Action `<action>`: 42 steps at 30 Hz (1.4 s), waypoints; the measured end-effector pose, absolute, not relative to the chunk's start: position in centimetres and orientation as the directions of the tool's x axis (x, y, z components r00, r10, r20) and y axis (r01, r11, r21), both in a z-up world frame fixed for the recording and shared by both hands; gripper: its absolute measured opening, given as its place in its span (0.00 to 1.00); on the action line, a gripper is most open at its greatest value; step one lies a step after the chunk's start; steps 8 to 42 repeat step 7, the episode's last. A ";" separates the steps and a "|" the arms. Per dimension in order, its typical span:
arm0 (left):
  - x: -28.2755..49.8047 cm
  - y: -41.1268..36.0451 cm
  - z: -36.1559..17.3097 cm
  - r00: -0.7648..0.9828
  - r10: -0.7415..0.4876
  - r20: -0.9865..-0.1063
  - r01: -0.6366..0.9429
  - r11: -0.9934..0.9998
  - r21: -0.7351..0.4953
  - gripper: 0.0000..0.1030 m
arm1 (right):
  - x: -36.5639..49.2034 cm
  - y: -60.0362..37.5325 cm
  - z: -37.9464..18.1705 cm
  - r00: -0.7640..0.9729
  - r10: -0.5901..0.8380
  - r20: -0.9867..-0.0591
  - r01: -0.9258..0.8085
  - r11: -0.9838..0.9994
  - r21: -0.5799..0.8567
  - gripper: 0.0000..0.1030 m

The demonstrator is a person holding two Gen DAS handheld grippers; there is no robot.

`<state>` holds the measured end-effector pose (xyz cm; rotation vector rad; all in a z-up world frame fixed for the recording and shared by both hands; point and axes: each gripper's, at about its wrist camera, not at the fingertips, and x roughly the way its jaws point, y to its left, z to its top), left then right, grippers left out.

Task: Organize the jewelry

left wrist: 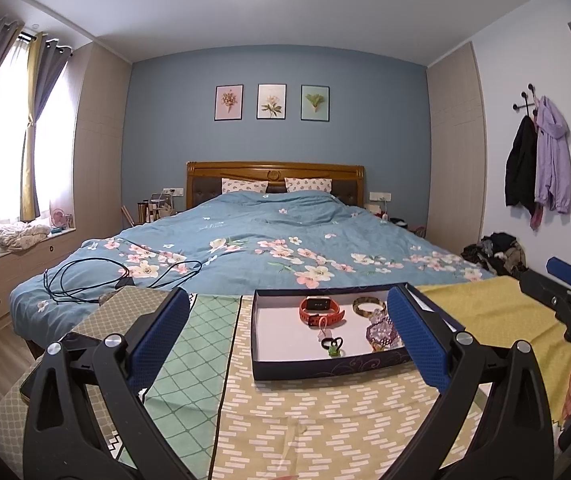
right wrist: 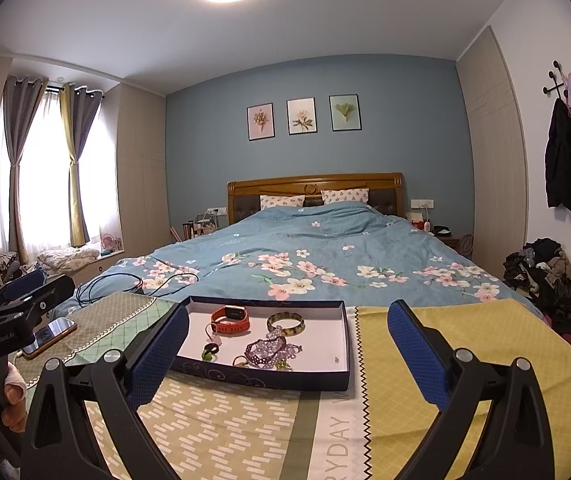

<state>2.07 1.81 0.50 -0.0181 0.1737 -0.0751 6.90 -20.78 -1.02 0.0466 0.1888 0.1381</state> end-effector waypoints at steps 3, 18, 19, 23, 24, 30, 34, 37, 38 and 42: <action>3.0 2.0 0.1 0.971 -0.083 -0.225 0.079 0.996 -0.028 0.95 | 7.8 -21.7 -1.4 0.964 0.129 -0.233 -0.119 0.991 0.056 0.93; 5.0 2.8 -0.8 0.948 -0.064 -0.312 0.061 0.998 -0.021 0.95 | 11.5 -25.1 -2.9 0.907 0.018 -0.421 -0.017 1.000 0.007 0.93; 5.0 2.8 -0.8 0.948 -0.064 -0.312 0.061 0.998 -0.021 0.95 | 11.5 -25.1 -2.9 0.907 0.018 -0.421 -0.017 1.000 0.007 0.93; 5.0 2.8 -0.8 0.948 -0.064 -0.312 0.061 0.998 -0.021 0.95 | 11.5 -25.1 -2.9 0.907 0.018 -0.421 -0.017 1.000 0.007 0.93; 5.0 2.8 -0.8 0.948 -0.064 -0.312 0.061 0.998 -0.021 0.95 | 11.5 -25.1 -2.9 0.907 0.018 -0.421 -0.017 1.000 0.007 0.93; 5.0 2.8 -0.8 0.948 -0.064 -0.312 0.061 0.998 -0.021 0.95 | 11.5 -25.1 -2.9 0.907 0.018 -0.421 -0.017 1.000 0.007 0.93; 5.0 2.8 -0.8 0.948 -0.064 -0.312 0.061 0.998 -0.021 0.95 | 11.5 -25.1 -2.9 0.907 0.018 -0.421 -0.017 1.000 0.007 0.93; 5.0 2.8 -0.8 0.948 -0.064 -0.312 0.061 0.998 -0.021 0.95 | 11.5 -25.1 -2.9 0.907 0.018 -0.421 -0.017 1.000 0.007 0.93; 5.0 2.8 -0.8 0.948 -0.064 -0.312 0.061 0.998 -0.021 0.95 | 11.5 -25.1 -2.9 0.907 0.018 -0.421 -0.017 1.000 0.007 0.93; 5.0 2.8 -0.8 0.948 -0.064 -0.312 0.061 0.998 -0.021 0.95 | 11.5 -25.1 -2.9 0.907 0.018 -0.421 -0.017 1.000 0.007 0.93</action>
